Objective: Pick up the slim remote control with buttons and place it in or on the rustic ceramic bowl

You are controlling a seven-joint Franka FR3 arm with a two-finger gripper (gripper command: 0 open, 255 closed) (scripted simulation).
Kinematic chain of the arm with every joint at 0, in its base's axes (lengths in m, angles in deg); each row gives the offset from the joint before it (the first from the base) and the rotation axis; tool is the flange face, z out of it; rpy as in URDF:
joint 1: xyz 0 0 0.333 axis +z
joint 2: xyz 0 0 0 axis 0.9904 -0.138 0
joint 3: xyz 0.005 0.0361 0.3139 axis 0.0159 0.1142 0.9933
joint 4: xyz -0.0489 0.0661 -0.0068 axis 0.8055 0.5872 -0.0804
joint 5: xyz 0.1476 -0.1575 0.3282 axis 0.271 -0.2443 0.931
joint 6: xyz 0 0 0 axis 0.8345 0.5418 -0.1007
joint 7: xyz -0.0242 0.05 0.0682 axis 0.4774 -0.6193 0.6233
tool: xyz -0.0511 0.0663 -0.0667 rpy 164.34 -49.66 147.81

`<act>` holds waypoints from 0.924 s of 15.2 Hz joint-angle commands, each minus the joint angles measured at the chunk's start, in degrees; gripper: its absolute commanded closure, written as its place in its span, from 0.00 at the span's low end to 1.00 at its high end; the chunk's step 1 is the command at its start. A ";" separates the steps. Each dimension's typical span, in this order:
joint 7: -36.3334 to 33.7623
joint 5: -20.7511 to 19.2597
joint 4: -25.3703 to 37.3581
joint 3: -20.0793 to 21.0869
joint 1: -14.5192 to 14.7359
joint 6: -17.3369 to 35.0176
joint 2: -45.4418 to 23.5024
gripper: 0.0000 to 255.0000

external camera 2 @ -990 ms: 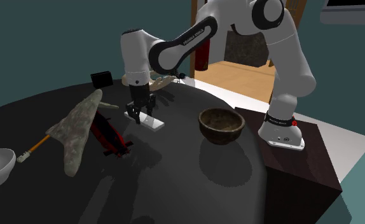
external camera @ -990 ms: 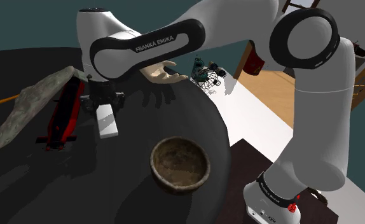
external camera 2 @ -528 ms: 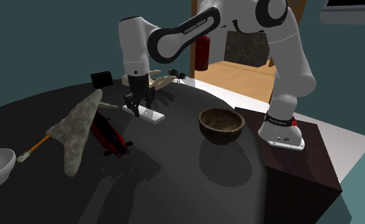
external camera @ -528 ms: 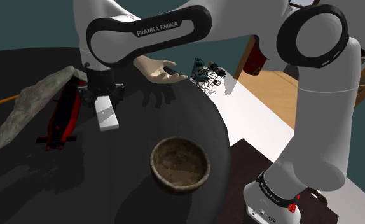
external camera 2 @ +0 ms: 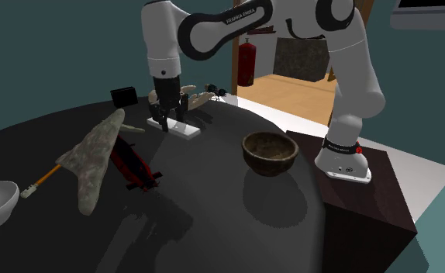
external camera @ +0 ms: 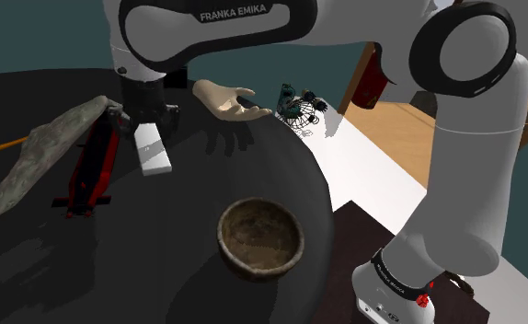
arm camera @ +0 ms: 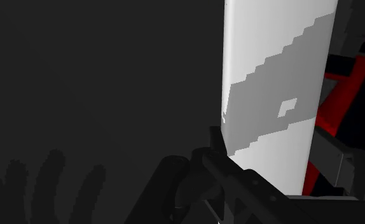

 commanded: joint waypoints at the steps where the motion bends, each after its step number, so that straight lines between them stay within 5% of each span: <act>1: 0.10 0.11 1.52 0.08 0.15 -1.57 0.08 1.00; 5: 0.30 0.37 3.73 0.23 0.31 -4.09 0.46 1.00; 14: 2.91 11.30 -25.46 3.27 -5.03 4.62 23.59 1.00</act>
